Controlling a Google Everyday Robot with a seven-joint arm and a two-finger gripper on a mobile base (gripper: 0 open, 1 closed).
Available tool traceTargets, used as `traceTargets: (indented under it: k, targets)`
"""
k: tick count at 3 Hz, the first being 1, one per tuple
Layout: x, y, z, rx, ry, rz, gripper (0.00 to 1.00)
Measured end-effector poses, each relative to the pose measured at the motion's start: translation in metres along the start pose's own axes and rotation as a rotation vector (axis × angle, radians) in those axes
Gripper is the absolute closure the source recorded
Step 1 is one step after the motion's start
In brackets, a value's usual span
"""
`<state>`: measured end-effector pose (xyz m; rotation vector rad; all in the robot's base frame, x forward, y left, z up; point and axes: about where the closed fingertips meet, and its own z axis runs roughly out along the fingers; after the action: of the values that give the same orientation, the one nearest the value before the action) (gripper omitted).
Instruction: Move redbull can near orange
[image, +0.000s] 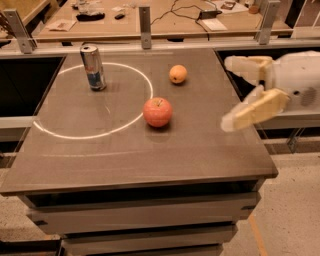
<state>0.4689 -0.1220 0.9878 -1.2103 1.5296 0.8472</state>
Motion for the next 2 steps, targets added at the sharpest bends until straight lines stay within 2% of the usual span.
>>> traceTargets:
  k: [1, 2]
  targets:
    - [-0.016, -0.026, 0.051, -0.109, 0.029, -0.056, 0.00]
    - [-0.030, -0.049, 0.105, -0.155, 0.078, -0.092, 0.00]
